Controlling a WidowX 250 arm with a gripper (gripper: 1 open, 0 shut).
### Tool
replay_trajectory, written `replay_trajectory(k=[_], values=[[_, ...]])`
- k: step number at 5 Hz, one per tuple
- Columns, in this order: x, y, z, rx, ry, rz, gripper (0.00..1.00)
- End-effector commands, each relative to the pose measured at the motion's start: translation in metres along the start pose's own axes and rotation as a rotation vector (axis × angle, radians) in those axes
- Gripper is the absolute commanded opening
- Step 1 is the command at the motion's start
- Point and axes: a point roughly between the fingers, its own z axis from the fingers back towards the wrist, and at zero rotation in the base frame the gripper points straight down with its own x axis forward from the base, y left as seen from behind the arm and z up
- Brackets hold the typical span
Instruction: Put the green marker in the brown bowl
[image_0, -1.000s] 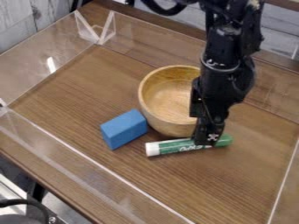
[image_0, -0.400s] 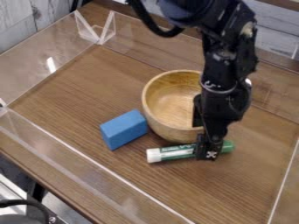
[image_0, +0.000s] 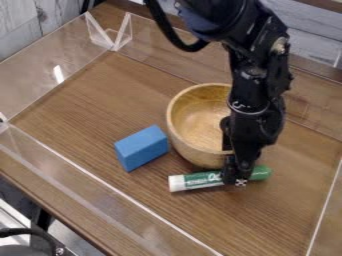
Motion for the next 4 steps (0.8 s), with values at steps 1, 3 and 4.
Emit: replay_trajectory(k=[1, 3, 4], values=[[0.0058, 0.0015, 0.0064, 0.018, -0.024, -0.028, 0.0], [0.0038, -0.0002, 0.0121, -0.002, -0.012, -0.028, 0.0], [0.0028, -0.001, 0.0148, -0.012, -0.006, -0.028, 0.0]])
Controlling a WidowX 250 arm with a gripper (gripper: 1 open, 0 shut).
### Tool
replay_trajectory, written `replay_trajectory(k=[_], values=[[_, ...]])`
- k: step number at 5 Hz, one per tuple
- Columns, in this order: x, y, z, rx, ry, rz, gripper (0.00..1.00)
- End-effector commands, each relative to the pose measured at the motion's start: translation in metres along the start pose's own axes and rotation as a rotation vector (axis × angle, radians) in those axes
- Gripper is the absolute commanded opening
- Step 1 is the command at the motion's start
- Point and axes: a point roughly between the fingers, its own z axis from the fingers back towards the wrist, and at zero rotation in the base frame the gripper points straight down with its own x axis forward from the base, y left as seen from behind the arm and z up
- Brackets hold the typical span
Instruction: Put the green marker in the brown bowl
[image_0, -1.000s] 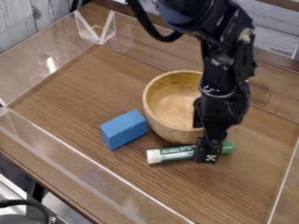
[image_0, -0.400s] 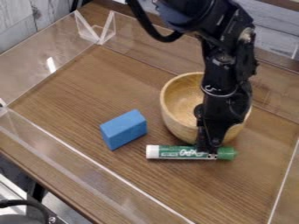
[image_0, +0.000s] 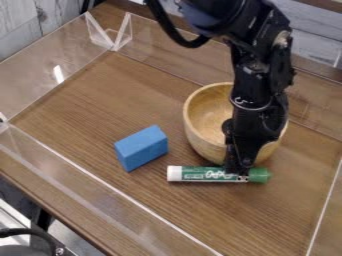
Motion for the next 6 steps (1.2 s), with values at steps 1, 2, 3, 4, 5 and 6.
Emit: replay_trajectory(k=[1, 2, 3, 4, 5, 6], values=[[0.0042, 0.004, 0.0148, 0.024, -0.027, -0.009, 0.0], [0.0027, 0.0039, 0.0184, 0.019, -0.022, -0.003, 0.0], [0.0013, 0.0038, 0.0214, 0.016, -0.018, 0.002, 0.0], [0.0007, 0.0031, 0.0206, 0.018, -0.021, 0.007, 0.0], [0.0006, -0.0001, 0.0203, 0.016, -0.023, 0.007, 1.0], [-0.0004, 0.0002, 0.0196, 0.018, -0.026, 0.007, 0.0]])
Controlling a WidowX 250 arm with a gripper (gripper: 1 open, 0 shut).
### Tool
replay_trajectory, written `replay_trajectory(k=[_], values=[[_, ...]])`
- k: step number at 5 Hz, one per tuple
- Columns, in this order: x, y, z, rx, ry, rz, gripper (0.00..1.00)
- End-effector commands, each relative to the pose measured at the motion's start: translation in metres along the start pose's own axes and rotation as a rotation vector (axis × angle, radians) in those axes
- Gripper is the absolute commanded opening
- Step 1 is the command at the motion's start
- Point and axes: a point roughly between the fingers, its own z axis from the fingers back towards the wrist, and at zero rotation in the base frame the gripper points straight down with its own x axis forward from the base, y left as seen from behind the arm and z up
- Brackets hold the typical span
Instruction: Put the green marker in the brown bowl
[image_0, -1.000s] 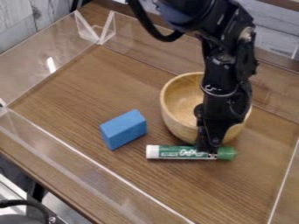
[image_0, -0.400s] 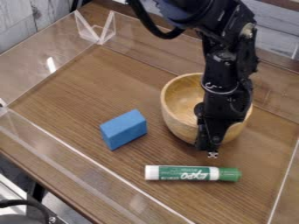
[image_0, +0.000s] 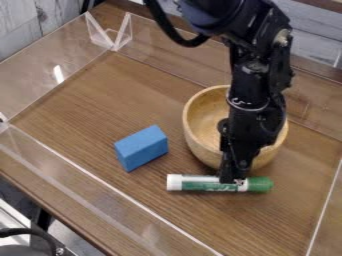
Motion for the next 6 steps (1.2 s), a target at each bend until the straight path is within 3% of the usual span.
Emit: replay_trajectory(k=[1, 6], values=[[0.0031, 0.0053, 0.0163, 0.048, -0.049, -0.001, 0.0], [-0.0014, 0.005, 0.0161, 0.049, -0.059, 0.011, 0.0]])
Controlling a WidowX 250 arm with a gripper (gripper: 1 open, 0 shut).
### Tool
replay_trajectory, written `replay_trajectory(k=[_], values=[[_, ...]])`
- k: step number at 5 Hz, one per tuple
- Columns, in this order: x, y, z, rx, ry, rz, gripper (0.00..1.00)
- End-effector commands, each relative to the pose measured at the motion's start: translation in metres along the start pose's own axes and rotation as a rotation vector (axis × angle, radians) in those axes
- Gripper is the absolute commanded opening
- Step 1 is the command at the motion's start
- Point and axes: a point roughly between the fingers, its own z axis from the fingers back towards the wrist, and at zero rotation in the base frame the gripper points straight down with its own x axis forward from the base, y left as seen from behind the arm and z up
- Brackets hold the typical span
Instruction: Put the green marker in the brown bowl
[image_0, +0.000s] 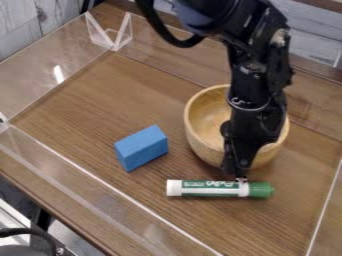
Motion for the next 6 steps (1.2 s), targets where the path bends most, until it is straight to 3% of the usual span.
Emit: replay_trajectory(k=[1, 6], values=[[0.0025, 0.0045, 0.0148, 0.037, -0.045, 0.011, 0.0], [-0.0008, 0.0057, 0.0154, 0.038, -0.055, 0.031, 0.0]])
